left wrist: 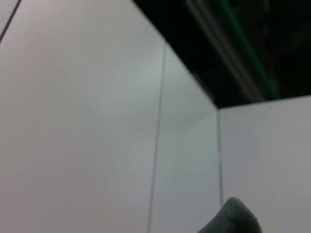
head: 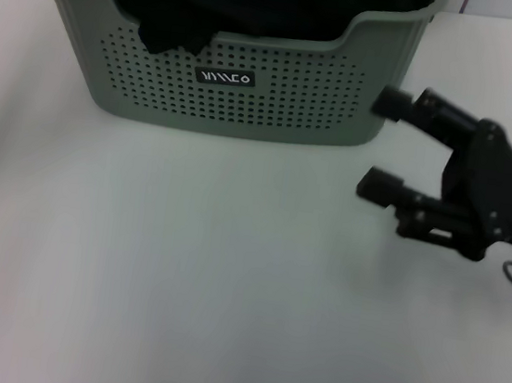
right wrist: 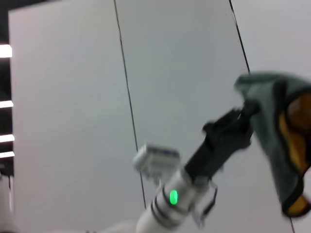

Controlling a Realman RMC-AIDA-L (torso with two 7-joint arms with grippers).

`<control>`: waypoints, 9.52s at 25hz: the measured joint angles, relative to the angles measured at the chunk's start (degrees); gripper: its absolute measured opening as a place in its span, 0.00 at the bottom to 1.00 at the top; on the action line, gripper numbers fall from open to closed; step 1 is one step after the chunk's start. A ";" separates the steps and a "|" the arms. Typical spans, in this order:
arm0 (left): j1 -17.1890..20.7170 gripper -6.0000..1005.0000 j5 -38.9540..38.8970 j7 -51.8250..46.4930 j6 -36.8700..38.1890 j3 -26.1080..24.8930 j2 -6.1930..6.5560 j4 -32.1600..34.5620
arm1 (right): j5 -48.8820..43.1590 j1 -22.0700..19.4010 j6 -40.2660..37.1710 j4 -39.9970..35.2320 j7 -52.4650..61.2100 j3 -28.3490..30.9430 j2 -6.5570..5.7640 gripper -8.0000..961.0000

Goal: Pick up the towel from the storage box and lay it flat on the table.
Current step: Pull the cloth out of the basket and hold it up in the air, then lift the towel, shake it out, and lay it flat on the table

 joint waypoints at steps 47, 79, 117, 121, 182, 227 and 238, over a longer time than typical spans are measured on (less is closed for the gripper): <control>-2.95 0.04 -4.48 -6.17 26.10 4.63 -0.09 -18.78 | 25.79 6.19 15.51 2.37 -25.74 -15.61 1.04 0.47; -2.46 0.05 -3.08 -5.78 26.13 4.62 0.11 -20.57 | 25.65 5.33 15.01 1.64 -27.19 -15.61 1.03 0.06; 1.64 0.43 10.43 34.12 23.95 9.57 -0.76 -55.40 | 4.05 4.11 40.57 -40.44 -8.92 -6.09 0.45 0.02; 0.91 0.61 10.02 36.89 26.02 16.20 -0.76 -55.42 | 3.89 6.92 44.37 -40.18 -8.92 -6.49 0.60 0.02; -5.99 0.69 4.15 34.69 27.92 21.37 -0.76 -53.88 | 3.13 16.69 47.08 -35.55 -8.89 -7.35 0.86 0.03; -0.78 0.68 -5.33 38.08 25.52 21.23 -0.76 -54.28 | 3.86 16.03 47.08 -37.41 -8.71 -8.14 0.95 0.03; -3.21 0.68 -9.19 34.07 19.62 21.39 -0.75 -54.48 | 4.46 16.88 47.21 -37.56 -8.68 -8.80 0.95 0.03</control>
